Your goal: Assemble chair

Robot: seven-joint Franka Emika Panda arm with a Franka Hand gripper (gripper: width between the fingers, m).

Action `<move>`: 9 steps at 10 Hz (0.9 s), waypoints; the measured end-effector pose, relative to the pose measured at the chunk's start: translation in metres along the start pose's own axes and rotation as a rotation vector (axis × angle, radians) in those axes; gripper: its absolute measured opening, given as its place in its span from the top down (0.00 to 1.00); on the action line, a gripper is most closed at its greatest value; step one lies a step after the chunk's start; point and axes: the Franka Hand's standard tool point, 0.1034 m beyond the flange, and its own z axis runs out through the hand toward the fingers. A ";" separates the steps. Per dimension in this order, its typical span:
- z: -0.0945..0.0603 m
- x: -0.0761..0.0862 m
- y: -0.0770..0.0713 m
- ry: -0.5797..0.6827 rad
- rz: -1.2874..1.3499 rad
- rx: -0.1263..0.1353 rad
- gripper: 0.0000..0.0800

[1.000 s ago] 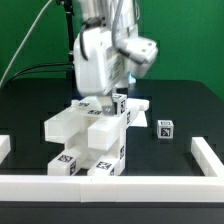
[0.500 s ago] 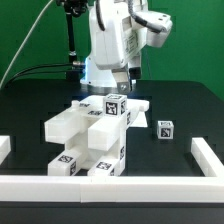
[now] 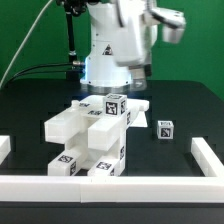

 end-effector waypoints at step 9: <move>0.030 -0.020 0.078 0.012 -0.626 -0.056 0.19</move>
Offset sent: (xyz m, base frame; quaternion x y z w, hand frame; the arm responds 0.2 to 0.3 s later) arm 0.0000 0.0000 0.0000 0.0000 0.0000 -0.1296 0.9916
